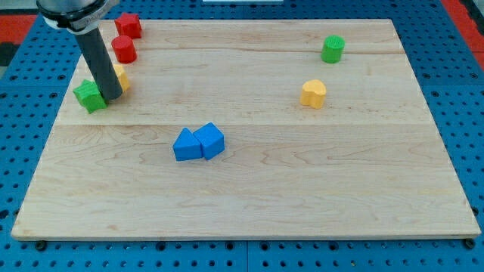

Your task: Place the yellow heart vertically below the green star

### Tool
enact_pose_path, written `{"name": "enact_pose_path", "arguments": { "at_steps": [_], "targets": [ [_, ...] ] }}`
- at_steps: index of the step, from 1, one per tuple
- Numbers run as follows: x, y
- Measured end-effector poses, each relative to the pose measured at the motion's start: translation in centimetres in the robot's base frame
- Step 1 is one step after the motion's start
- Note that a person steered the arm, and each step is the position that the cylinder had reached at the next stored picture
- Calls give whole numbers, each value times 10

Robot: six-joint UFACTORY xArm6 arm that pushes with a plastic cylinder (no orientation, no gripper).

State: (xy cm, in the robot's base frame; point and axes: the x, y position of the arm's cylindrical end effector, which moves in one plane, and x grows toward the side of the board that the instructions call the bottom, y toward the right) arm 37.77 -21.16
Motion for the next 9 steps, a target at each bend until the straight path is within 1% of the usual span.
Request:
{"name": "enact_pose_path", "arguments": {
  "at_steps": [2, 3, 5, 6, 7, 8, 9],
  "targets": [
    [-14, 0],
    [-14, 39],
    [-17, 195],
    [-32, 286],
    [-47, 350],
    [-14, 389],
    [18, 350]
  ]
}}
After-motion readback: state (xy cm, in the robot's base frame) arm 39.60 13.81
